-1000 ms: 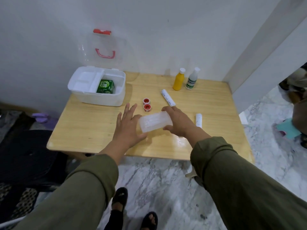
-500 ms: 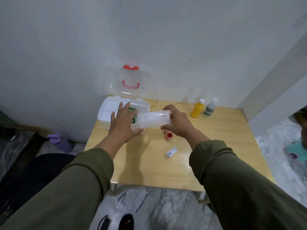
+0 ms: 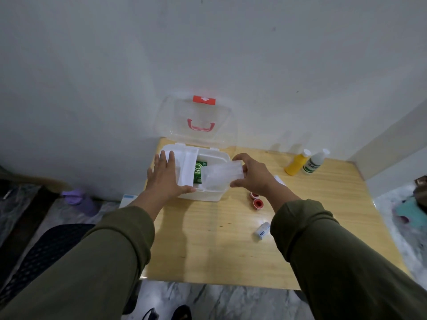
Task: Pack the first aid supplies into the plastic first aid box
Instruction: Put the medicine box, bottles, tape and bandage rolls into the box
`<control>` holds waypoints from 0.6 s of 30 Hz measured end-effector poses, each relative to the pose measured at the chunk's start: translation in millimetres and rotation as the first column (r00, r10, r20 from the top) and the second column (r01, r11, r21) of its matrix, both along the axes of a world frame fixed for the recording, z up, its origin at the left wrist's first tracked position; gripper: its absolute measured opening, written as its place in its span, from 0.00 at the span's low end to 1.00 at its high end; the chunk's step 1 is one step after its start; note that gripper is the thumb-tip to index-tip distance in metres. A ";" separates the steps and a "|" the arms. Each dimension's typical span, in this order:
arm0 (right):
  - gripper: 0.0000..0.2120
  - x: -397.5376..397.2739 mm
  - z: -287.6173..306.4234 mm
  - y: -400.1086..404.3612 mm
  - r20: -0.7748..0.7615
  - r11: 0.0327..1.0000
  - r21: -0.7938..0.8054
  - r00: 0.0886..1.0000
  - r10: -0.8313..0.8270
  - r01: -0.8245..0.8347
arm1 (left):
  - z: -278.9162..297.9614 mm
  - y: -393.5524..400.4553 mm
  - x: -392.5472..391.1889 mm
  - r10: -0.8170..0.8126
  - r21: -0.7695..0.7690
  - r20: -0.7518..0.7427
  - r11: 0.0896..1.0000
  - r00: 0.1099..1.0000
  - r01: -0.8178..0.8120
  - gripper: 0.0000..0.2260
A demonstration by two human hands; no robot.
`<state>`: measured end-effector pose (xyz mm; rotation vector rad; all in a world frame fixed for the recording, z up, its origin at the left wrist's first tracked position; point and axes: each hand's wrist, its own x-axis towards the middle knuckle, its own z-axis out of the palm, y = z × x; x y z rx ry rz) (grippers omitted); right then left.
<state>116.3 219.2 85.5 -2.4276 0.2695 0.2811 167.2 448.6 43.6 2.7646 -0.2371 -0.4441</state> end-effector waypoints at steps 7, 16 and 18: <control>0.33 9.1 -1.7 5.0 -0.046 0.999 0.022 0.998 0.041 -0.040 | -10.5 4.7 6.9 -0.022 -0.035 -0.037 0.999 0.999 0.021 0.58; 0.33 20.6 -10.9 16.7 -0.058 0.995 0.020 0.994 0.094 -0.093 | -11.2 5.6 5.8 -0.021 -0.048 -0.030 0.999 0.999 0.019 0.58; 0.34 24.0 -12.7 19.6 -0.071 0.992 -0.004 0.990 0.122 -0.123 | -11.9 5.4 4.9 -0.017 -0.048 -0.026 0.999 1.000 0.016 0.58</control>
